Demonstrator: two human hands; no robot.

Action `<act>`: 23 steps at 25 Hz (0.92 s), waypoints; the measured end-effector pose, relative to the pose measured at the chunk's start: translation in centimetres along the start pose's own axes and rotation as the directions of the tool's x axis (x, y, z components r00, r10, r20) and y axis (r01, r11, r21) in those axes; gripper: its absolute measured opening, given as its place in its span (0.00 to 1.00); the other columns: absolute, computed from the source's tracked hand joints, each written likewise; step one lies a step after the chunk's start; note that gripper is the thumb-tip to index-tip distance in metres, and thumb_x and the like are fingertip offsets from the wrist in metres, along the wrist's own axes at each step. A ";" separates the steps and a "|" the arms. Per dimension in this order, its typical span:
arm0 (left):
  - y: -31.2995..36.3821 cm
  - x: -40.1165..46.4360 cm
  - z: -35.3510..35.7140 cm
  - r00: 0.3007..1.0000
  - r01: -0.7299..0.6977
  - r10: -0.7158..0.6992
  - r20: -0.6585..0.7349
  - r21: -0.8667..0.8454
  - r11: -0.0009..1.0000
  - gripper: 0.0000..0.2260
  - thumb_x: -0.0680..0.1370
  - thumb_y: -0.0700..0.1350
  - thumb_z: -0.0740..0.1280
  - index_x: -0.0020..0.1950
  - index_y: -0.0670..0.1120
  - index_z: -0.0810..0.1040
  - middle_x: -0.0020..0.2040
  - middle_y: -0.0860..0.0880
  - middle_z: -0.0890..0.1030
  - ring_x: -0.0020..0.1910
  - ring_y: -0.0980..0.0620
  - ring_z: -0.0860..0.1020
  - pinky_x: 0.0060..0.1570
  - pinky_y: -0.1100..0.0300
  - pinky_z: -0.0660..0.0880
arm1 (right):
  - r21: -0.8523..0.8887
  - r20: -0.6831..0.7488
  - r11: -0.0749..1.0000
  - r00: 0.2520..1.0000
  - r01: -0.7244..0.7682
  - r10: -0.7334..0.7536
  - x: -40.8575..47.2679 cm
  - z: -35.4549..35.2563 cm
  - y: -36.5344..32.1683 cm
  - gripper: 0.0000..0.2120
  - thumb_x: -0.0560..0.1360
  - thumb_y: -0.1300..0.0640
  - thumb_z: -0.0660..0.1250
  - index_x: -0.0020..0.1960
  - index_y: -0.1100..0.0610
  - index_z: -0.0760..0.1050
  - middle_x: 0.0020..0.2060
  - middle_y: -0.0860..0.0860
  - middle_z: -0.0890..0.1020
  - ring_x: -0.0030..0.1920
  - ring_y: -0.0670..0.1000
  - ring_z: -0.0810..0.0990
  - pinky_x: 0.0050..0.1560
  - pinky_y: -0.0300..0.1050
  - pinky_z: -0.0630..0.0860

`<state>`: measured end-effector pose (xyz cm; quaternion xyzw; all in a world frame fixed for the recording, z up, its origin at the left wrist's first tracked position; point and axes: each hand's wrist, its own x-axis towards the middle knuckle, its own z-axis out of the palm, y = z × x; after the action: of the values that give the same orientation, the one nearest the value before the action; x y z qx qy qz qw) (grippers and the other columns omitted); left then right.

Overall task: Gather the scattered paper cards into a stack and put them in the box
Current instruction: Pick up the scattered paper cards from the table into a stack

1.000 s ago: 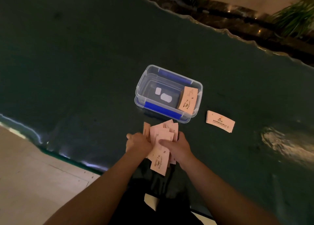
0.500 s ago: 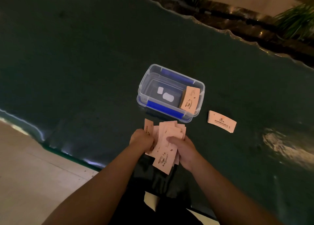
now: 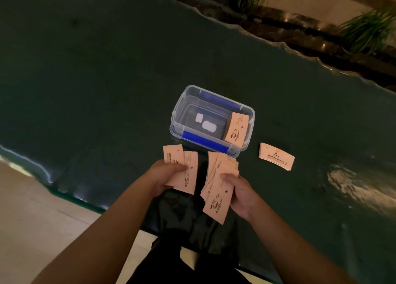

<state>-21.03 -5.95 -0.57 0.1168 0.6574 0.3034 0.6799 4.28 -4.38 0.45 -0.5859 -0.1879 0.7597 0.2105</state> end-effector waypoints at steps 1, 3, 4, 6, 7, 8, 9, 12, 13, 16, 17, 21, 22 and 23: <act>0.0 -0.1 -0.1 1.000 -0.006 0.006 -0.004 0.001 1.000 0.12 0.77 0.39 0.75 0.59 0.45 0.82 0.54 0.42 0.88 0.51 0.43 0.87 0.43 0.46 0.83 | 0.002 -0.002 1.000 1.000 -0.002 0.002 -0.1 -0.1 0.0 0.24 0.76 0.61 0.72 0.72 0.55 0.77 0.63 0.61 0.86 0.69 0.65 0.80 0.73 0.72 0.70; 0.1 -0.3 0.3 1.000 -0.014 0.013 0.025 0.022 1.000 0.12 0.78 0.41 0.73 0.61 0.45 0.81 0.54 0.43 0.87 0.51 0.43 0.86 0.43 0.47 0.82 | -0.006 0.016 1.000 1.000 -0.009 0.009 -0.2 0.3 0.2 0.27 0.72 0.60 0.73 0.71 0.56 0.78 0.61 0.61 0.87 0.68 0.65 0.80 0.74 0.73 0.69; 0.0 -0.4 0.9 0.998 -0.014 0.012 0.063 0.022 1.000 0.11 0.79 0.43 0.71 0.62 0.46 0.80 0.53 0.43 0.88 0.50 0.43 0.86 0.42 0.48 0.82 | -0.009 0.033 1.000 0.999 -0.009 0.010 -0.2 0.7 0.2 0.25 0.73 0.61 0.72 0.71 0.56 0.78 0.60 0.60 0.88 0.68 0.65 0.80 0.72 0.72 0.70; -0.1 -0.7 2.3 0.991 -0.013 0.013 0.137 0.003 1.000 0.09 0.82 0.47 0.66 0.60 0.46 0.80 0.48 0.45 0.89 0.46 0.44 0.88 0.41 0.51 0.82 | -0.010 0.050 1.000 0.999 0.006 -0.005 -0.2 1.8 0.3 0.20 0.79 0.64 0.68 0.70 0.56 0.78 0.58 0.59 0.89 0.66 0.64 0.81 0.66 0.68 0.75; -0.2 -0.9 2.9 0.988 -0.019 0.021 0.154 -0.016 1.000 0.10 0.83 0.49 0.63 0.58 0.46 0.81 0.47 0.44 0.89 0.46 0.43 0.88 0.43 0.50 0.81 | -0.014 0.049 1.000 0.998 0.027 -0.026 -0.2 2.4 0.2 0.19 0.80 0.64 0.66 0.70 0.55 0.78 0.58 0.58 0.89 0.66 0.64 0.82 0.63 0.65 0.76; -0.2 -0.9 3.4 0.986 -0.027 0.034 0.162 -0.046 0.999 0.13 0.83 0.50 0.60 0.57 0.46 0.81 0.47 0.43 0.88 0.47 0.41 0.87 0.47 0.48 0.80 | -0.019 0.044 0.999 0.998 0.051 -0.050 -0.2 3.0 0.2 0.18 0.81 0.64 0.65 0.69 0.54 0.79 0.58 0.57 0.89 0.65 0.63 0.82 0.59 0.62 0.77; -0.3 -0.9 3.6 0.983 -0.041 0.053 0.173 -0.074 0.996 0.15 0.84 0.52 0.58 0.56 0.46 0.81 0.48 0.42 0.88 0.48 0.40 0.85 0.50 0.46 0.79 | -0.024 0.035 0.997 0.997 0.072 -0.071 -0.3 3.4 0.0 0.18 0.82 0.64 0.64 0.69 0.52 0.79 0.59 0.57 0.89 0.65 0.62 0.82 0.58 0.61 0.78; -0.3 -0.7 4.0 0.973 -0.075 0.101 0.207 -0.127 0.989 0.18 0.84 0.55 0.55 0.55 0.48 0.82 0.48 0.42 0.87 0.50 0.39 0.84 0.53 0.43 0.78 | -0.017 -0.009 0.995 0.995 0.098 -0.098 -0.6 3.8 -0.3 0.18 0.82 0.62 0.62 0.69 0.51 0.79 0.61 0.59 0.87 0.65 0.63 0.82 0.63 0.64 0.77; -0.4 -0.7 4.1 0.972 -0.067 0.095 0.213 -0.133 0.989 0.18 0.84 0.54 0.55 0.55 0.47 0.82 0.49 0.42 0.88 0.50 0.39 0.84 0.52 0.43 0.78 | -0.007 -0.026 0.995 0.995 0.097 -0.098 -0.7 3.7 -0.3 0.17 0.82 0.62 0.62 0.68 0.51 0.79 0.61 0.59 0.87 0.65 0.63 0.82 0.65 0.65 0.76; -0.1 -0.5 4.5 0.979 -0.022 0.047 0.200 -0.123 0.992 0.15 0.84 0.50 0.58 0.58 0.46 0.82 0.48 0.42 0.89 0.52 0.39 0.86 0.53 0.43 0.80 | 0.050 -0.079 0.993 0.991 0.109 -0.104 -1.1 3.1 0.0 0.17 0.83 0.61 0.60 0.66 0.52 0.81 0.56 0.58 0.89 0.63 0.64 0.83 0.63 0.66 0.77; 0.1 -0.4 4.8 0.980 -0.017 0.038 0.197 -0.111 0.994 0.13 0.84 0.49 0.59 0.58 0.46 0.81 0.47 0.42 0.89 0.52 0.39 0.86 0.53 0.42 0.80 | 0.082 -0.090 0.990 0.990 0.117 -0.110 -1.4 2.8 0.1 0.16 0.83 0.61 0.60 0.66 0.52 0.81 0.55 0.58 0.89 0.63 0.64 0.83 0.64 0.66 0.77; 0.3 -0.8 6.0 0.981 -0.016 0.037 0.191 -0.111 0.994 0.12 0.83 0.46 0.60 0.60 0.44 0.80 0.46 0.41 0.89 0.50 0.39 0.87 0.49 0.44 0.81 | 0.172 -0.110 0.975 0.986 0.143 -0.126 -2.2 1.5 0.3 0.17 0.83 0.60 0.59 0.66 0.52 0.81 0.54 0.59 0.90 0.63 0.65 0.84 0.65 0.68 0.77; 0.2 -0.9 6.8 0.979 -0.041 0.056 0.197 -0.082 0.996 0.12 0.84 0.47 0.60 0.59 0.44 0.80 0.46 0.42 0.89 0.49 0.40 0.87 0.48 0.44 0.81 | 0.169 -0.104 0.975 0.986 0.144 -0.128 -2.4 1.1 0.2 0.17 0.83 0.60 0.59 0.66 0.53 0.81 0.54 0.59 0.90 0.63 0.65 0.84 0.65 0.68 0.77; 0.1 -1.1 7.6 0.976 -0.068 0.076 0.203 -0.047 0.997 0.13 0.84 0.49 0.60 0.58 0.45 0.81 0.47 0.42 0.89 0.47 0.42 0.88 0.47 0.46 0.81 | 0.159 -0.096 0.977 0.987 0.145 -0.131 -2.6 0.6 0.2 0.17 0.83 0.61 0.59 0.66 0.54 0.81 0.54 0.59 0.90 0.62 0.65 0.84 0.65 0.68 0.77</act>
<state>-13.71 -4.67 1.25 0.1575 0.5732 0.3273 0.7345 4.26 -5.93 2.58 -0.5838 -0.1552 0.7305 0.3186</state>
